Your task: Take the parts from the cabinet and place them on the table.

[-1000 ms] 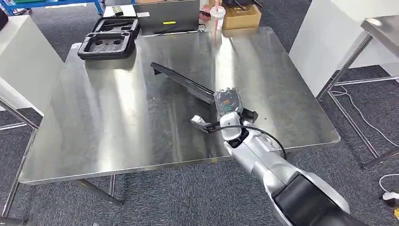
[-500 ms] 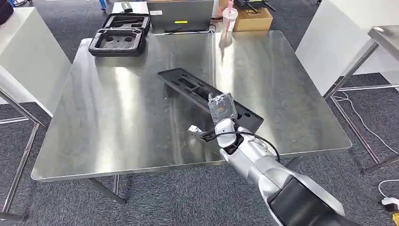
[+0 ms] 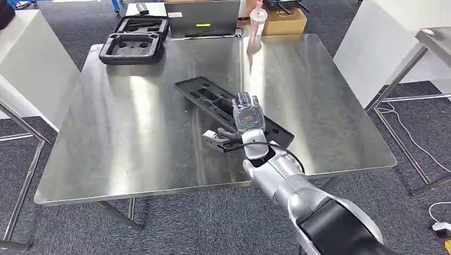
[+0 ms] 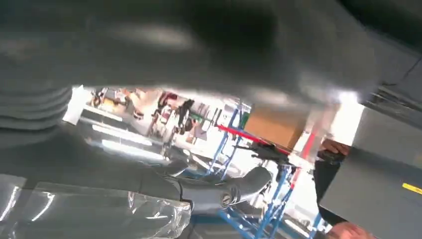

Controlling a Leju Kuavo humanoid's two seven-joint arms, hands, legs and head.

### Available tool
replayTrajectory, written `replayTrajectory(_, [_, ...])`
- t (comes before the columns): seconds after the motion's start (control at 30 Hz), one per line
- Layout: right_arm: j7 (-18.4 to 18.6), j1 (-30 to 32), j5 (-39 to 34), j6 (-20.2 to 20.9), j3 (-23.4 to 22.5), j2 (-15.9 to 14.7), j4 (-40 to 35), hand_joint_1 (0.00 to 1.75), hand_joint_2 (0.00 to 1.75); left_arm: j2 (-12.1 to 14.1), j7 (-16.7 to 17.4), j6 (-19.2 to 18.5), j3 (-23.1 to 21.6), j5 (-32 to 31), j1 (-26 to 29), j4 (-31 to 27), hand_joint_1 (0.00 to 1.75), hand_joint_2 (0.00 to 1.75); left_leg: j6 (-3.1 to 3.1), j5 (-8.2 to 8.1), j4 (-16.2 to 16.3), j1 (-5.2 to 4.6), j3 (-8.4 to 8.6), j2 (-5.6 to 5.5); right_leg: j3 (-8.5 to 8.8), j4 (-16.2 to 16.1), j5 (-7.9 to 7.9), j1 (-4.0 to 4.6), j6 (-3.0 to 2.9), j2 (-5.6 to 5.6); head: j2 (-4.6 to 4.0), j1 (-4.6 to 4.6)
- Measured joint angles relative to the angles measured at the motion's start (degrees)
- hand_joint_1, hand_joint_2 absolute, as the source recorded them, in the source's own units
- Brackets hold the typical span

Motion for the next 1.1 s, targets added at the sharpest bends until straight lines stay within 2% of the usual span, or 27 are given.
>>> replayTrajectory(0.13, [-2.88, 0.25, -2.45, -0.43, -2.62, 0.22, -0.63, 0.00, 0.00, -0.04, 0.02, 0.05, 0.20, -0.63, 0.00, 0.00, 0.00, 0.00, 0.00, 0.00, 0.00, 0.10, 0.00, 0.00, 0.00, 0.03, 0.00, 0.09, 0.00, 0.00, 0.00, 0.02])
replayTrajectory(0.2, [-6.00, 0.70, -4.86, -4.10, -5.60, 0.39, -1.84, 0.00, 0.00, -0.04, -0.33, 0.04, 0.48, -1.27, 0.00, 0.00, 0.00, 0.00, -0.01, 0.00, 0.00, 0.13, 0.00, 0.00, 0.00, 0.03, 0.00, 0.12, 0.00, 0.00, 0.00, 0.00])
replayTrajectory(0.27, [-12.89, 2.21, -10.48, -10.13, -10.57, 0.52, -5.63, 0.00, 0.00, -0.04, -0.98, 0.07, 0.52, -2.10, 0.02, -0.02, 0.00, 0.00, -0.01, 0.00, 0.00, 0.15, 0.00, 0.00, -0.01, 0.03, 0.00, 0.15, -0.01, -0.01, 0.00, 0.04])
replayTrajectory(0.33, [-18.22, 3.64, -14.11, -12.22, -15.86, 0.83, -9.80, 0.00, 0.00, -0.07, -1.33, 0.15, 0.57, -2.76, 0.02, -0.02, 0.00, 0.00, -0.01, 0.00, 0.00, 0.16, 0.01, -0.03, 0.01, 0.03, -0.01, 0.15, -0.02, -0.02, 0.00, 0.00])
replayTrajectory(0.4, [-27.72, 7.44, -22.93, -13.62, -20.78, 1.03, -16.98, 0.00, 0.00, -0.18, -1.95, 0.85, 0.57, -3.63, 0.03, -0.07, 0.00, 0.00, -0.01, 0.00, 0.00, 0.17, 0.02, -0.10, 0.00, 0.02, -0.03, 0.16, -0.03, -0.06, 0.00, 0.02])
replayTrajectory(0.43, [-32.87, 10.37, -28.31, -13.62, -23.31, 1.36, -22.29, 0.00, 0.00, -0.31, -2.30, 1.49, 0.59, -3.87, 0.03, -0.09, 0.00, 0.00, -0.02, -0.01, 0.00, 0.17, 0.00, -0.16, 0.03, 0.02, -0.04, 0.16, -0.03, -0.13, 0.00, 0.02])
replayTrajectory(0.5, [-40.97, 18.38, -39.95, -10.44, -27.27, 1.75, -36.96, 0.00, 0.00, -0.46, -3.43, 3.19, 0.66, -4.55, 0.03, -0.15, 0.00, 0.00, -0.06, -0.04, 0.01, 0.17, -0.01, -0.39, 0.04, 0.00, -0.12, 0.16, -0.06, -0.36, 0.00, 0.02])
replayTrajectory(0.57, [-45.21, 27.00, -49.48, -6.37, -28.77, 1.66, -50.65, 0.00, 0.00, -0.46, -4.48, 4.64, 1.18, -4.57, 0.09, -0.22, 0.00, 0.00, -0.05, -0.17, 0.00, 0.16, -0.03, -0.54, 0.11, 0.00, -0.28, 0.15, 0.04, -0.48, 0.00, 0.04])
replayTrajectory(0.67, [-49.13, 36.57, -58.06, -1.62, -28.86, 1.18, -65.42, 0.00, 0.00, -0.44, -5.27, 5.94, 2.27, -4.18, 0.19, -0.57, 0.00, 0.00, -0.11, -0.36, 0.00, 0.15, -0.03, -0.43, 0.05, -0.01, -0.29, 0.15, 0.05, -0.34, 0.00, 0.00])
replayTrajectory(0.83, [-55.03, 47.40, -69.72, 7.51, -27.48, -0.30, -78.53, 0.00, 0.00, -0.68, -5.21, 9.22, 5.96, -0.05, 0.18, -1.31, 0.00, 0.00, -0.09, -0.44, -0.01, 0.17, 0.05, -0.25, 0.03, -0.02, -0.35, 0.16, 0.04, -0.24, 0.00, 0.02])
replayTrajectory(0.93, [-56.54, 52.55, -71.77, 8.41, -27.15, -0.81, -80.32, 0.00, 0.00, -0.98, -2.93, 10.73, 9.41, 3.79, 0.19, -1.53, 0.00, 0.00, 0.13, -0.77, 0.07, -0.04, 0.21, -0.26, 0.15, -0.12, -0.44, -0.24, 0.27, -0.24, 0.00, -0.02])
replayTrajectory(1.03, [-56.55, 55.92, -76.31, 9.29, -28.20, -0.94, -79.45, 0.00, 0.00, -1.36, -1.81, 10.80, 12.96, 6.43, 0.20, -1.86, 0.00, 0.00, 0.43, -0.91, 0.13, -0.35, 0.30, -0.26, 0.31, -0.12, -0.51, -0.43, 0.54, -0.25, 0.00, -0.02])
replayTrajectory(1.1, [-56.55, 56.91, -76.94, 9.29, -29.29, -0.94, -78.29, 0.00, 0.00, -1.51, -1.53, 10.80, 14.56, 6.75, 0.32, -1.97, 0.00, 0.00, 0.86, -0.78, 0.35, -0.58, 0.29, -0.26, 0.39, -0.12, -0.24, -0.75, 0.85, -0.24, 0.00, 0.00])
